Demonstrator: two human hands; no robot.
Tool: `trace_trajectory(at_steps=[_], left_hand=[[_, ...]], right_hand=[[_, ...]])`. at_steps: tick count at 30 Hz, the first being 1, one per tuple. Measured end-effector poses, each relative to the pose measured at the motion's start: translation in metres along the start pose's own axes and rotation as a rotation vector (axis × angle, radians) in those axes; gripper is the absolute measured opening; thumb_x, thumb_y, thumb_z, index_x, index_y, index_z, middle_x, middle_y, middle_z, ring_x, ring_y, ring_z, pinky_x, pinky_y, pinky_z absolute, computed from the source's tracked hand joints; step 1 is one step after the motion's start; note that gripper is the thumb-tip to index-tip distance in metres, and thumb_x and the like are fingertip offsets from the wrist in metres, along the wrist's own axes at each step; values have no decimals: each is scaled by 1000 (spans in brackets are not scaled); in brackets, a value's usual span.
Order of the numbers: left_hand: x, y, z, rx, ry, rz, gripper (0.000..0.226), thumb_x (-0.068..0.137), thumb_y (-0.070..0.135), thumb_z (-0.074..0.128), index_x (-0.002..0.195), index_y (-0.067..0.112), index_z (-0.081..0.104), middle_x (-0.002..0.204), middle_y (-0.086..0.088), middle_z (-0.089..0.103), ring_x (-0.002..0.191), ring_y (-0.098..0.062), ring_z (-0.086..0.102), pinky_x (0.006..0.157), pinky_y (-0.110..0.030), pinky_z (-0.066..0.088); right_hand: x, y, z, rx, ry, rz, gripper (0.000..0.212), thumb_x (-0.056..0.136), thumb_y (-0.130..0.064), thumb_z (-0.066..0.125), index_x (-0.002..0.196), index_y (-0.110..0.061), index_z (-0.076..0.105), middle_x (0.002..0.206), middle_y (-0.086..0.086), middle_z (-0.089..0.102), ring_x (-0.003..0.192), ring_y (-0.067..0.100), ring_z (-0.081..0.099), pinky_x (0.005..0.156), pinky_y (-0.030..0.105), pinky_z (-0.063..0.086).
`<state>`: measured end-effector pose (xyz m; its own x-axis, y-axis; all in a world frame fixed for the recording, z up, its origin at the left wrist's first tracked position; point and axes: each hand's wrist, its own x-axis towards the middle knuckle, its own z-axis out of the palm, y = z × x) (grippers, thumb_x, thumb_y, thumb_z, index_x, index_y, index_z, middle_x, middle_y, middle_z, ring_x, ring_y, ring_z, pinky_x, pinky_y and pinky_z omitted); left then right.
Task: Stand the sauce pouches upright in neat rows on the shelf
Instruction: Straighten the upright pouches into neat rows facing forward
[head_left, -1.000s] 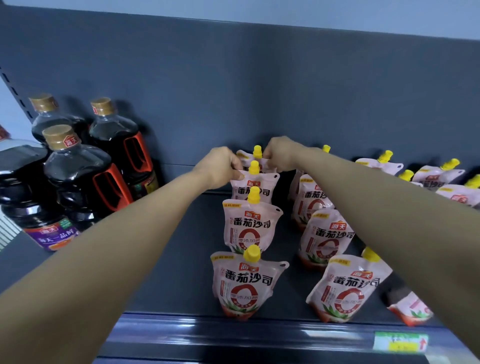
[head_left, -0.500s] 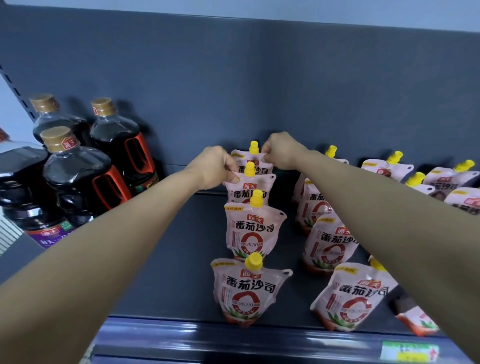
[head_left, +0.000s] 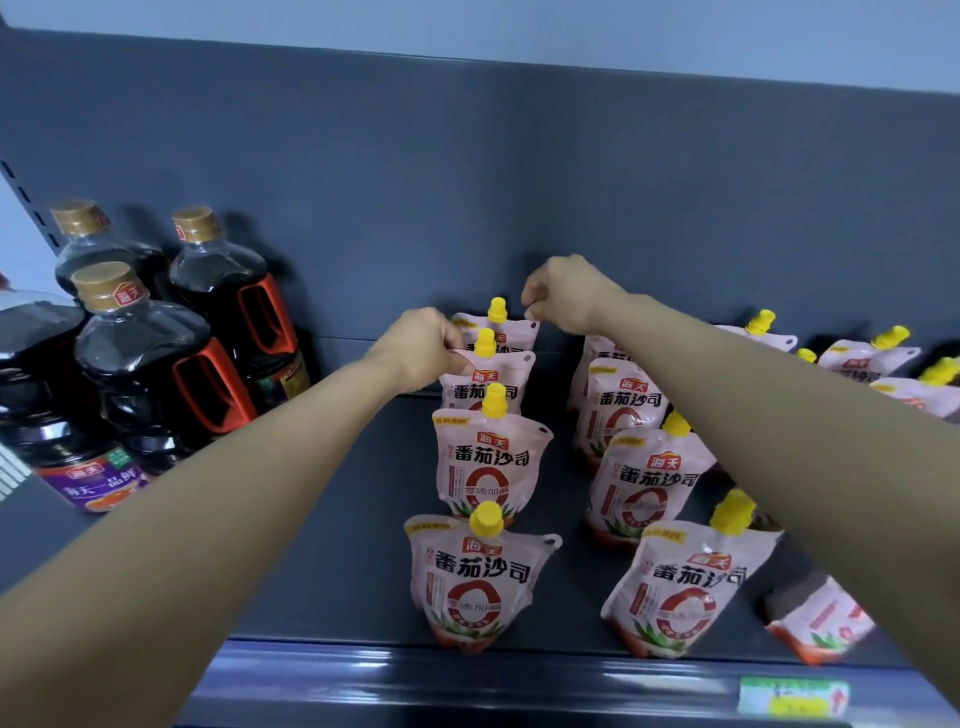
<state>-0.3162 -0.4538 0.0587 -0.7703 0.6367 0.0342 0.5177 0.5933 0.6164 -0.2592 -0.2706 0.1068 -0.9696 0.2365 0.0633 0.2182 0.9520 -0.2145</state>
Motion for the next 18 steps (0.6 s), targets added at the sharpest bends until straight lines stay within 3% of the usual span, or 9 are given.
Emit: trace_trajectory(at_steps=[5, 9, 18], left_hand=[[-4, 2, -2, 21, -27, 1, 8, 75, 16, 75, 71, 10, 71, 86, -11, 69, 82, -25, 62, 75, -33, 50], [-11, 4, -9, 19, -71, 16, 16, 71, 19, 79, 83, 10, 73, 91, -7, 71, 91, -22, 64, 86, -36, 50], [-31, 36, -45, 38, 113, 148, 10, 79, 19, 72, 87, 18, 68, 85, 3, 67, 79, -13, 60, 63, -16, 42]], right_hand=[[-19, -1, -18, -22, 76, -25, 23, 90, -16, 58, 109, -13, 70, 116, 8, 68, 107, 28, 62, 95, 37, 51], [-38, -3, -31, -58, 136, -54, 23, 91, -17, 55, 106, -13, 71, 110, 10, 71, 102, 30, 64, 92, 39, 52], [-84, -13, -52, -150, 105, -41, 29, 91, -28, 58, 116, -14, 66, 115, 12, 68, 104, 32, 63, 91, 41, 52]])
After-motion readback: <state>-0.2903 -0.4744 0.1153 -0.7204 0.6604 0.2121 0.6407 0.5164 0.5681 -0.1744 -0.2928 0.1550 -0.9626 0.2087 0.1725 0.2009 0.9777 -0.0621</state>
